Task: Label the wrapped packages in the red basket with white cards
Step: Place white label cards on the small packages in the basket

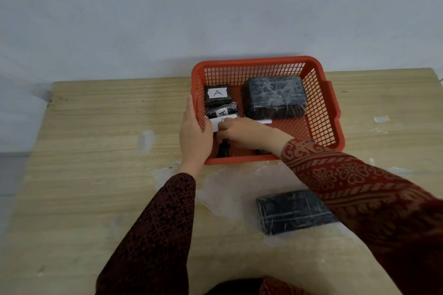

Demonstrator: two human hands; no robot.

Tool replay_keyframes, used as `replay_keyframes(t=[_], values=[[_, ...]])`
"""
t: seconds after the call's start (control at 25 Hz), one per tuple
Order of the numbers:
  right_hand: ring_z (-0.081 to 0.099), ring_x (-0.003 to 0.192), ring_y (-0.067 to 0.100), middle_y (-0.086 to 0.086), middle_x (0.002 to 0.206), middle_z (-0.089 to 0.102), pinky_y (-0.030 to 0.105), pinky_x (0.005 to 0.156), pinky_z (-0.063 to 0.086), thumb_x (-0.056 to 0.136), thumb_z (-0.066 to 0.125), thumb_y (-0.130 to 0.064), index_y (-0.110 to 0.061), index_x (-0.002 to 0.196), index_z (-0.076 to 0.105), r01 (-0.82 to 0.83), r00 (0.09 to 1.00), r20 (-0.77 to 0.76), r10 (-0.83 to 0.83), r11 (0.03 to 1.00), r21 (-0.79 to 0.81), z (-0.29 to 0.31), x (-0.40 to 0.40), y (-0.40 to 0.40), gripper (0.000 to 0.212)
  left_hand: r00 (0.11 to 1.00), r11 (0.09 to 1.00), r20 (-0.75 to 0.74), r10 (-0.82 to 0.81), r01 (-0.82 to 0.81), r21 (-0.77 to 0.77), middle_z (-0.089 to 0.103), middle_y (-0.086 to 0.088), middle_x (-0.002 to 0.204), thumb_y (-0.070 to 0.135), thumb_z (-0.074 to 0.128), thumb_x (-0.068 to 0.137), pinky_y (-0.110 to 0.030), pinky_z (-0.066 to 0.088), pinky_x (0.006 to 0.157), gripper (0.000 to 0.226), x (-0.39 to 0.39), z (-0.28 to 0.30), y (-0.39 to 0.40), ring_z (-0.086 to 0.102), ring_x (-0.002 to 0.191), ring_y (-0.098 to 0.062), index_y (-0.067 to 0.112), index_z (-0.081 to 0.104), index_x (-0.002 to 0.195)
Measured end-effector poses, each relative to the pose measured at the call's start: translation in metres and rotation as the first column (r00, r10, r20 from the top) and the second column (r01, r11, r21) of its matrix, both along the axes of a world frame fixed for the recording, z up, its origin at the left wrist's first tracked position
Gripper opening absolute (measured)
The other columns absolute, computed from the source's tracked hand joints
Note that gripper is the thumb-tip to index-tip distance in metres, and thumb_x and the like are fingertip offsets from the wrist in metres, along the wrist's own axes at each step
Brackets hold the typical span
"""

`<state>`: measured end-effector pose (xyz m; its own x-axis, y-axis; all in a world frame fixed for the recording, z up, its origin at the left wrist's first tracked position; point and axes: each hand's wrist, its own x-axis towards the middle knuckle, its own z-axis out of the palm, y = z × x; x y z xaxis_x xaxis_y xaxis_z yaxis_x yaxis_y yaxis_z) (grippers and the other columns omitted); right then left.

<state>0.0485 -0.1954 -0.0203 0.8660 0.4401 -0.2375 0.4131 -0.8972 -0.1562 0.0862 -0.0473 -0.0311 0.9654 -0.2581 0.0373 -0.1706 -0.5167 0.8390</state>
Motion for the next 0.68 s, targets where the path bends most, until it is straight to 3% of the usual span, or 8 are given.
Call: replay_keyframes(t=[0.12, 0.32, 0.48, 0.56, 0.68], values=[[0.055, 0.105, 0.027, 0.008, 0.108, 0.061, 0.041, 0.073, 0.052, 0.083, 0.056, -0.005, -0.013, 0.107, 0.063, 0.019, 1.0, -0.01, -0.018, 0.999, 0.039, -0.003, 0.001, -0.009, 0.026, 1.0, 1.0, 0.008, 0.003, -0.003, -0.002, 0.037, -0.004, 0.151, 0.016, 0.048, 0.095, -0.025, 0.033, 0.107, 0.065, 0.001, -0.001, 0.0, 0.039, 0.134, -0.017, 0.019, 0.017, 0.152], [0.055, 0.097, 0.03, 0.013, 0.109, 0.055, 0.041, 0.072, 0.051, 0.084, 0.053, -0.001, -0.011, 0.123, 0.053, -0.042, 0.998, 0.042, 0.043, 0.999, -0.028, -0.013, -0.001, -0.005, 0.04, 1.0, 1.0, 0.01, -0.002, 0.002, -0.004, 0.038, -0.003, 0.15, 0.016, 0.047, 0.095, -0.018, 0.03, 0.101, 0.064, 0.0, 0.0, 0.0, 0.039, 0.13, -0.01, 0.02, 0.017, 0.152], [0.056, 0.1, 0.026, 0.011, 0.113, 0.055, 0.039, 0.079, 0.052, 0.088, 0.06, -0.019, -0.009, 0.117, 0.057, 0.105, 0.994, -0.053, -0.098, 0.981, 0.165, -0.014, -0.001, -0.012, 0.031, 1.0, 0.996, -0.012, 0.015, -0.016, -0.09, 0.034, -0.002, 0.153, 0.016, 0.036, 0.1, -0.028, 0.03, 0.114, 0.051, 0.001, 0.001, 0.002, 0.034, 0.138, -0.013, 0.018, 0.024, 0.15], [0.056, 0.096, 0.022, 0.008, 0.108, 0.056, 0.034, 0.08, 0.049, 0.088, 0.063, -0.025, -0.01, 0.115, 0.061, 0.322, 0.942, -0.205, -0.264, 0.885, 0.338, -0.013, -0.007, -0.026, 0.031, 0.999, 0.992, -0.028, 0.025, -0.029, -0.123, 0.034, -0.002, 0.154, 0.016, 0.033, 0.101, -0.035, 0.03, 0.115, 0.049, 0.003, 0.0, 0.002, 0.033, 0.139, -0.013, 0.018, 0.027, 0.15], [0.058, 0.083, 0.017, 0.001, 0.091, 0.06, 0.025, 0.072, 0.046, 0.084, 0.069, -0.024, -0.012, 0.105, 0.062, 0.566, 0.824, -0.355, -0.442, 0.664, 0.489, -0.01, -0.017, -0.039, 0.025, 0.999, 0.991, -0.044, 0.023, -0.029, -0.128, 0.034, -0.001, 0.154, 0.018, 0.033, 0.102, -0.037, 0.03, 0.115, 0.048, 0.004, -0.001, 0.002, 0.032, 0.14, -0.013, 0.019, 0.027, 0.149]])
